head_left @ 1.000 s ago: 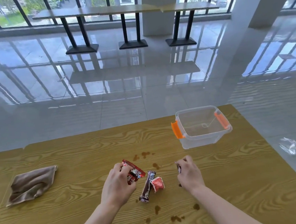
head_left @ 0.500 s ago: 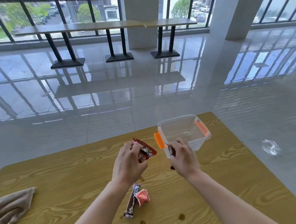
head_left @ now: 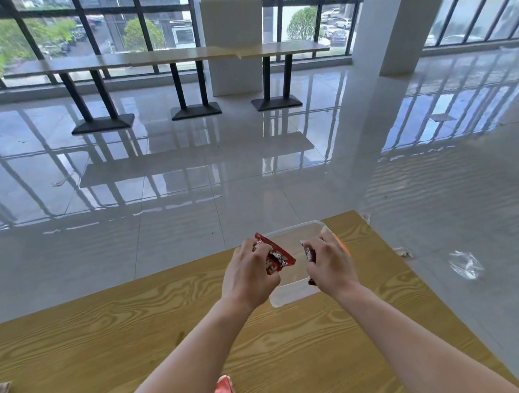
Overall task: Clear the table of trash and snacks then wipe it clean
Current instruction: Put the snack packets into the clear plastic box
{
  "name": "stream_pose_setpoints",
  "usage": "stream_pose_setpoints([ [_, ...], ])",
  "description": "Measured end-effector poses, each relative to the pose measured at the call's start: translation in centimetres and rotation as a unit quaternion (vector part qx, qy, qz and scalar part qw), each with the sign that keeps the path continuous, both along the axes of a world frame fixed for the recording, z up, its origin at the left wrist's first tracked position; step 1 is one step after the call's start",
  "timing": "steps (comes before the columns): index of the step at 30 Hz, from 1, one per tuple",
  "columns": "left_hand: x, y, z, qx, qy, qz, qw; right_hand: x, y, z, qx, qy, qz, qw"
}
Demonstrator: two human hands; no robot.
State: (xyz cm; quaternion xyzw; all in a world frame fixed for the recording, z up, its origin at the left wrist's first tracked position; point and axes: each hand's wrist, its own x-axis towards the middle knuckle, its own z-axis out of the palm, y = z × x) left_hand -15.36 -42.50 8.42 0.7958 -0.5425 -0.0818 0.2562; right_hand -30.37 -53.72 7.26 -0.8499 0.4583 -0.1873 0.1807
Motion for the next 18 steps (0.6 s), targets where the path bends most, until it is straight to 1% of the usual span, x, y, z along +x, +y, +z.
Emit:
stream_pose_setpoints([
  [5, -0.7, -4.5, -1.2, 0.027, -0.001, -0.015, 1.0, 0.2, -3.8, -1.1, 0.037, 0.014, -0.01, 0.999],
  [8, -0.7, -6.3, -2.3, 0.06, -0.004, -0.018, 0.998, 0.6, -5.8, -2.2, 0.054, 0.023, -0.003, 0.998],
  [12, -0.6, -8.1, -3.5, 0.094, -0.007, -0.006, 0.996, 1.5, -8.1, -3.9, 0.055, 0.039, 0.011, 0.998],
  [18, -0.9, -9.6, -5.2, 0.155, -0.048, -0.022, 0.987, 2.6, -9.7, -5.8, 0.064, 0.086, 0.034, 0.994],
])
